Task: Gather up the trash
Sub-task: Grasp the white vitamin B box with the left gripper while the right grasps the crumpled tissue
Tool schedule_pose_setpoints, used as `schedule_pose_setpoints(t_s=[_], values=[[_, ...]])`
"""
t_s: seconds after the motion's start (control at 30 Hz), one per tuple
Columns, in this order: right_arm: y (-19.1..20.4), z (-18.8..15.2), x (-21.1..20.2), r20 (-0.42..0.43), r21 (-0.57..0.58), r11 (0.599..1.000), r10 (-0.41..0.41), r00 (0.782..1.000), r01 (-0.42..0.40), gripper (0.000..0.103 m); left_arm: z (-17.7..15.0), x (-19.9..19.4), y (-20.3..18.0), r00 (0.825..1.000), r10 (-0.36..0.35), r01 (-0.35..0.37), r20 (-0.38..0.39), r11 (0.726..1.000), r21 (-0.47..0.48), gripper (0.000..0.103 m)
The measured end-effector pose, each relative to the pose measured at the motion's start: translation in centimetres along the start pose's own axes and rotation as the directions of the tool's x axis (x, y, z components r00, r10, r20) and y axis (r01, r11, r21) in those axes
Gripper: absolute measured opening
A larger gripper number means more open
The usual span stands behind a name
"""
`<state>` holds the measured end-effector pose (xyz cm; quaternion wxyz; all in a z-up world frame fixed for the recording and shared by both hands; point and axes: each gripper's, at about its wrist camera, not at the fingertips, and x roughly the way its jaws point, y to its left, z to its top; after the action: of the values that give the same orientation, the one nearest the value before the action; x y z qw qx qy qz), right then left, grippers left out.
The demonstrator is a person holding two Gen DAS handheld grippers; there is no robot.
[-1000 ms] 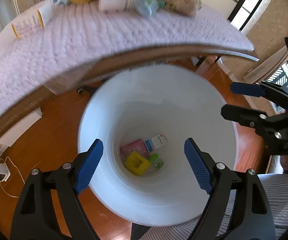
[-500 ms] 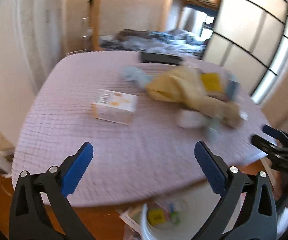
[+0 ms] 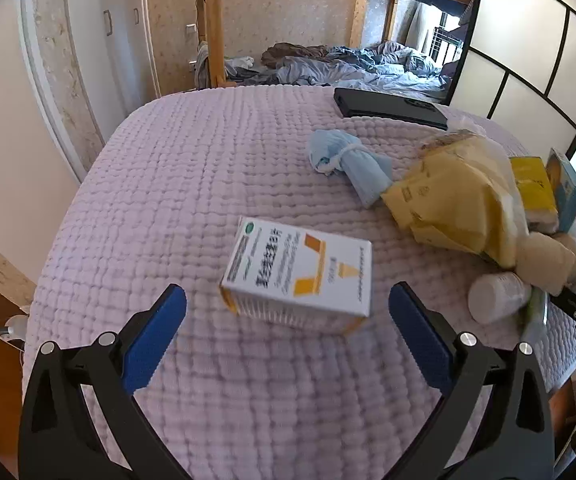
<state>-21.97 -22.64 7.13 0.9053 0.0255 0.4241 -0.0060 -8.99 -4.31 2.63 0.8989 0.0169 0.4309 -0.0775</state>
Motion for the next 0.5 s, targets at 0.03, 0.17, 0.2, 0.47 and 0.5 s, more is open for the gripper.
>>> schedule_pose_setpoints(t_s=[0.03,0.17,0.2,0.47,0.5], values=[[0.2,0.1,0.1,0.002,-0.007,1.000,-0.008,1.000,0.008,0.079,0.2,0.3,0.1,1.000,0.002,-0.002,-0.002,1.000,-0.001,0.102],[0.9,0.6,0.8,0.005,-0.019,1.000,-0.025,1.000,0.025,0.078,-0.1,0.4,0.7,1.000,0.006,-0.006,-0.006,1.000,0.003,0.102],[1.0,0.7,1.0,0.005,-0.019,0.999,-0.026,1.000,0.026,0.078,-0.1,0.4,0.7,1.000,0.008,-0.008,-0.007,1.000,0.005,0.102],[1.4,0.6,1.3,0.002,-0.027,1.000,-0.010,1.000,0.010,0.061,0.4,1.5,0.4,1.000,0.022,-0.021,-0.018,0.999,0.038,0.087],[1.4,0.6,1.2,0.004,-0.034,0.999,-0.010,1.000,0.010,0.059,0.4,1.5,0.3,1.000,0.024,-0.023,-0.018,0.999,0.045,0.085]])
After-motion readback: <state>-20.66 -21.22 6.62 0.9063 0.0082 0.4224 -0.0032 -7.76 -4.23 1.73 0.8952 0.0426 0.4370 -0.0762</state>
